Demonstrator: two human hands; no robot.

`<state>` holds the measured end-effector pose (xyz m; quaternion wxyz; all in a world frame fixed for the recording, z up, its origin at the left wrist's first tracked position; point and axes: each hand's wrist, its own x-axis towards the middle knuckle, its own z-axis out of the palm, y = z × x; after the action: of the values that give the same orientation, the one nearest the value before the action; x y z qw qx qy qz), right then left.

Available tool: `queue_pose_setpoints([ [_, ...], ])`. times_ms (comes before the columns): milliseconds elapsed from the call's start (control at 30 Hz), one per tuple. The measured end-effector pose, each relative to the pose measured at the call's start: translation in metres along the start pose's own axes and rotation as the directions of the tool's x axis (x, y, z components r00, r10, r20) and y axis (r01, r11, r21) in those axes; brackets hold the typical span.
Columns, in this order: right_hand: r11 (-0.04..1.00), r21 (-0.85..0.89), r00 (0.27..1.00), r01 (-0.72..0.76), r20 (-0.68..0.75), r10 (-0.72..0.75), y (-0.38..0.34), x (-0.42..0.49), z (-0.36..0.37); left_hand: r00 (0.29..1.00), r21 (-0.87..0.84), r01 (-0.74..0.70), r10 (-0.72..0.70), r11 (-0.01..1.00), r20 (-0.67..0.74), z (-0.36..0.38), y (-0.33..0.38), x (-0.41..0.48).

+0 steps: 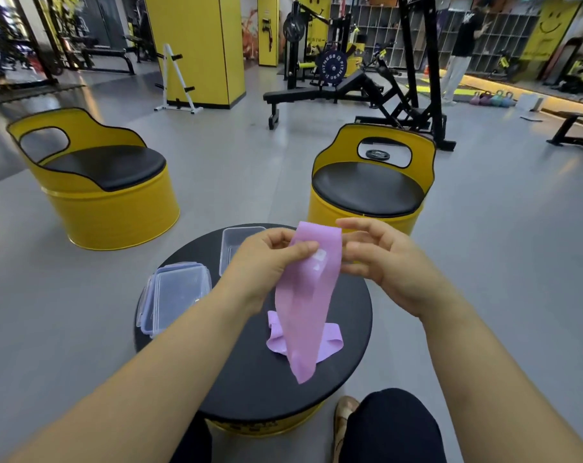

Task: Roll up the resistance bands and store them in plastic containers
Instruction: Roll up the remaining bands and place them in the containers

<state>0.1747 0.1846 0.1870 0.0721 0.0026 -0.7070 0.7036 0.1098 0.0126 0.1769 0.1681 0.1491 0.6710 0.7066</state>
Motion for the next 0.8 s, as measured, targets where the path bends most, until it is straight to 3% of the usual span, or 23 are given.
queue_pose_setpoints([
  [133, 1.0, -0.01, 0.977, -0.013, -0.212, 0.011, -0.001, 0.01, 0.02, 0.999, -0.025, -0.027, 0.026, 0.999, -0.037, 0.0, 0.007, 0.001],
  [267, 1.0, 0.005, 0.952, 0.024, -0.307, -0.022, -0.005, 0.014, 0.035, 0.999, 0.008, -0.046, 0.046, 0.999, -0.015, -0.001, 0.012, -0.002],
  [400, 0.999, 0.016, 0.961, 0.032, -0.276, -0.026, -0.015, 0.014, 0.042, 0.997, 0.035, -0.063, 0.062, 0.997, 0.048, -0.012, 0.026, -0.005],
  [800, 0.994, -0.017, 0.98, 0.111, -0.166, -0.112, -0.056, 0.014, 0.057, 0.969, 0.05, -0.242, 0.244, 0.969, -0.031, -0.029, 0.07, -0.008],
])
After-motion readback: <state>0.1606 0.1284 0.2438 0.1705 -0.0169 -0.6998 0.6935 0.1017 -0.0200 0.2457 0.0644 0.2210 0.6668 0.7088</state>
